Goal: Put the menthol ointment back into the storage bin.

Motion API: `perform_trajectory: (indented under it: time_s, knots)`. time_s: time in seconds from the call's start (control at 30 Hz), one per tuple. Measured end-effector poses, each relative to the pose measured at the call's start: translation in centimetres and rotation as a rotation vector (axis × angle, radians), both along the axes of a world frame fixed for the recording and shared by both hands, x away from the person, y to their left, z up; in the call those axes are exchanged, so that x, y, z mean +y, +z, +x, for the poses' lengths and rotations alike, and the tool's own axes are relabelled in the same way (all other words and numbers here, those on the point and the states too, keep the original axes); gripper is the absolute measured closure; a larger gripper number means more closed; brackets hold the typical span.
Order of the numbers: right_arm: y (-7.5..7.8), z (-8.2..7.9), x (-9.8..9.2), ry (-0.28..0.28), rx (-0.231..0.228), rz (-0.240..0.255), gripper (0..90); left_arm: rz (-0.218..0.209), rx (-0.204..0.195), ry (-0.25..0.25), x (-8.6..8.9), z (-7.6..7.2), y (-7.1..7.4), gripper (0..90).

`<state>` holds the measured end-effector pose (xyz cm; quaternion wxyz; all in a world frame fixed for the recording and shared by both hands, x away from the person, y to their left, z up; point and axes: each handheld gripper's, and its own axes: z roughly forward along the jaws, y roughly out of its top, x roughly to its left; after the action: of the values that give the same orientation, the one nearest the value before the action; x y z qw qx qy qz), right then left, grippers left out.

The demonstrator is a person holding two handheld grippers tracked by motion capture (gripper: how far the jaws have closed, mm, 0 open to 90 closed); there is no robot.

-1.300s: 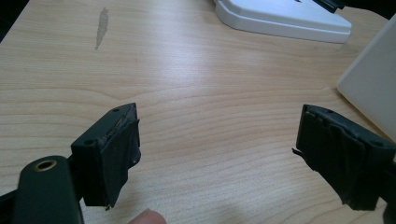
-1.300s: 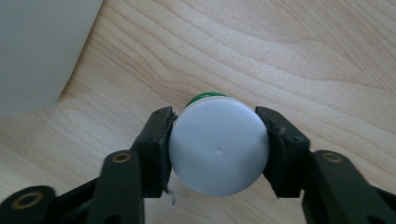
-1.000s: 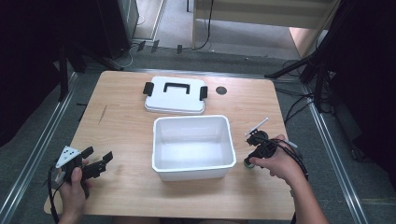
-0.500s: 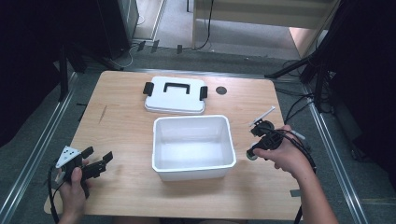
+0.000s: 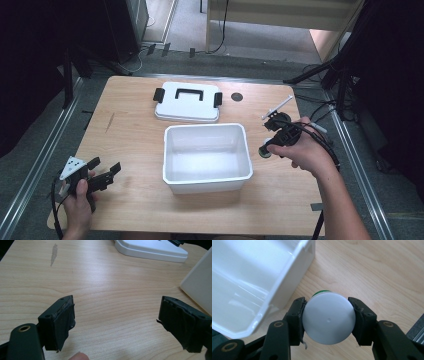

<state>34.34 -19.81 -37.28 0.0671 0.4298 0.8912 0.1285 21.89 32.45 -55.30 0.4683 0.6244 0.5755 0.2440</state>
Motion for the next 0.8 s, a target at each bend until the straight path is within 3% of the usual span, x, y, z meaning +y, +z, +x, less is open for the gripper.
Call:
perform_trajectory:
  time_s: [0.43,0.8]
  knots:
    - [2.9,0.0,3.6,0.082,-0.031,0.012,51.7,-0.004,-0.003,0.001,0.0,0.0,0.0,14.5]
    - [2.1,0.1,6.8,0.151,-0.012,0.034,51.7,-0.002,-0.002,0.001,0.0,0.0,0.0,14.6]
